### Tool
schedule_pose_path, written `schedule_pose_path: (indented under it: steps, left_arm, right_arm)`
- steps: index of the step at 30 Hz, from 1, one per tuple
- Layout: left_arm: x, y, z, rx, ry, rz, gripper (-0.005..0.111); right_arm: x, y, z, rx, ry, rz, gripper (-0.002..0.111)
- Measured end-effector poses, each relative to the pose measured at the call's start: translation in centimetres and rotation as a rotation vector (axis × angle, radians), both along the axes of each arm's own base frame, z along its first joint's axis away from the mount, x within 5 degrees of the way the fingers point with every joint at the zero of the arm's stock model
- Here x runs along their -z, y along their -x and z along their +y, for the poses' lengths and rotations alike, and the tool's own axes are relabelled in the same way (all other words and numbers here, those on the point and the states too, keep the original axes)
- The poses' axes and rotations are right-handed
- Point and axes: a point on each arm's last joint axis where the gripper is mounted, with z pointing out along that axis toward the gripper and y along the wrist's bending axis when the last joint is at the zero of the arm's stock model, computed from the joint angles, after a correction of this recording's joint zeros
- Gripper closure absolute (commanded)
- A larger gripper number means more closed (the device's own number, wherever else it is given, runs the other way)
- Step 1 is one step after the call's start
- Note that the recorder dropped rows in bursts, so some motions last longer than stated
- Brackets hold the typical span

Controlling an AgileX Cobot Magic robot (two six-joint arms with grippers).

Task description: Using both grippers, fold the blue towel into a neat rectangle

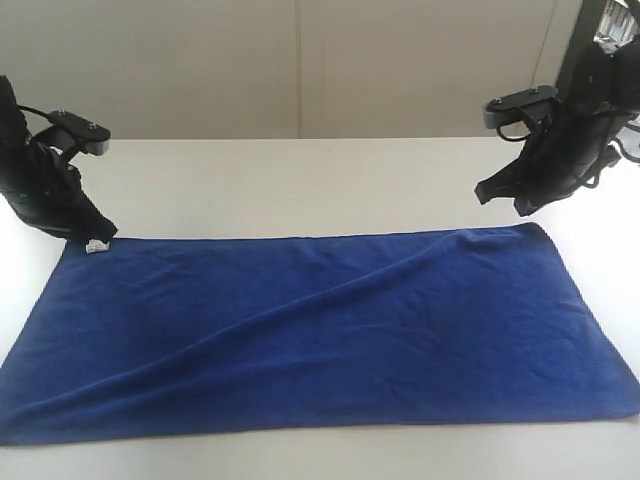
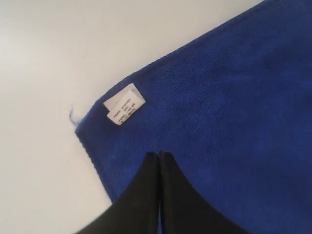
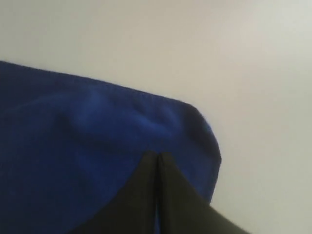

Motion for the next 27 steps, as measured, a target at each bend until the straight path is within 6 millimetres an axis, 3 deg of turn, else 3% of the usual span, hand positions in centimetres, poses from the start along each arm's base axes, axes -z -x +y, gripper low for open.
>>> schedule_pose_path:
  steps: [6, 11, 19, 27]
  left_arm:
    - [3.2, -1.6, -0.2, 0.028, 0.049, 0.04, 0.107]
    - [4.6, -2.1, -0.3, 0.024, 0.05, 0.026, 0.107]
    - [4.5, -2.5, -0.2, 0.022, 0.049, -0.013, 0.107]
    - [4.6, -2.6, -0.2, 0.03, 0.039, -0.016, 0.107]
  right_arm:
    - [2.2, -2.1, -1.2, 0.008, -0.003, 0.013, 0.108]
    - [3.4, -2.8, -1.7, 0.012, -0.004, 0.015, 0.108]
    - [5.5, -3.1, -2.0, 0.015, -0.007, 0.051, 0.108]
    - [5.7, -3.3, -2.4, -0.012, 0.047, 0.042, 0.108]
